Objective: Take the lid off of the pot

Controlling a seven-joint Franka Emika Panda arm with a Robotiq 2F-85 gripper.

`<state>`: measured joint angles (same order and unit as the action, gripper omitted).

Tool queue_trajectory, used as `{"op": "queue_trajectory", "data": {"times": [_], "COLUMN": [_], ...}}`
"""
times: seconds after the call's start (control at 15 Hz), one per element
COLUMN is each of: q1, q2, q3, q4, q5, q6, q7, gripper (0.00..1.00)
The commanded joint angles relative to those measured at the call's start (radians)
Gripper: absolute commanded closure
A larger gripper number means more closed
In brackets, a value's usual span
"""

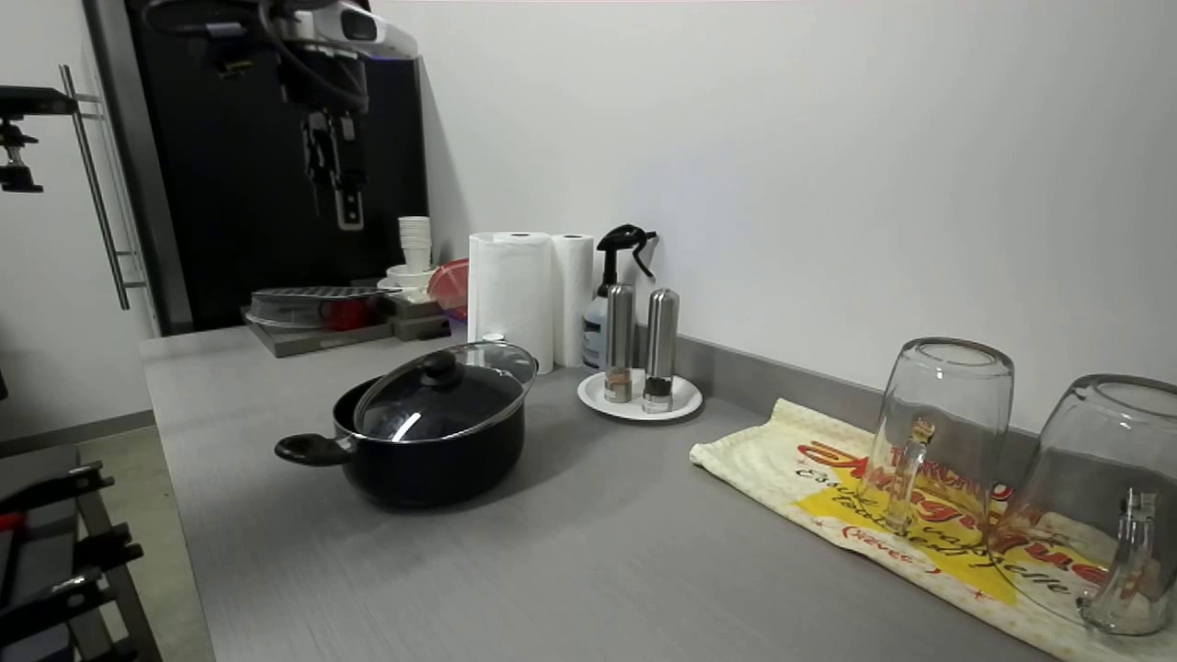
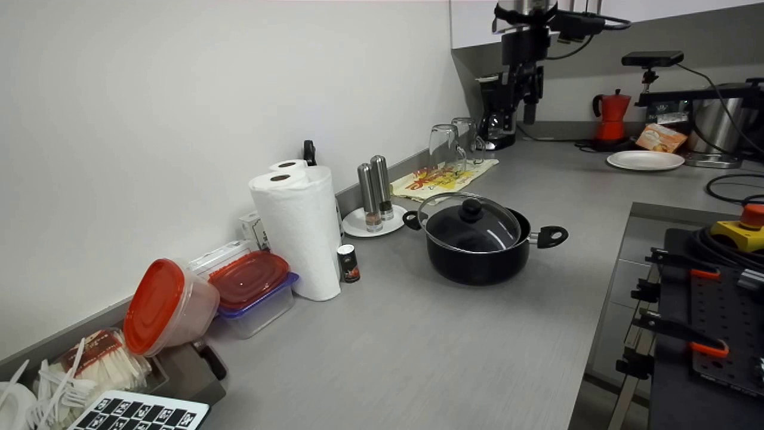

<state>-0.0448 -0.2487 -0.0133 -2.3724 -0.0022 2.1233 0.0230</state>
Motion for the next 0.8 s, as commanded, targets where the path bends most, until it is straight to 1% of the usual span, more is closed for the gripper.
{"op": "queue_trajectory", "data": {"times": [0.0, 0.2, 0.73], "q1": [0.005, 0.006, 0.026], "q2": [0.148, 0.240, 0.416], "q3": [-0.003, -0.001, 0.008], "q4": [0.093, 0.160, 0.306], "q5": [-0.015, -0.035, -0.017], "q6": [0.002, 0.005, 0.040], "q7": [-0.005, 0.015, 0.014], "gripper": [0.00, 0.00, 0.00]}}
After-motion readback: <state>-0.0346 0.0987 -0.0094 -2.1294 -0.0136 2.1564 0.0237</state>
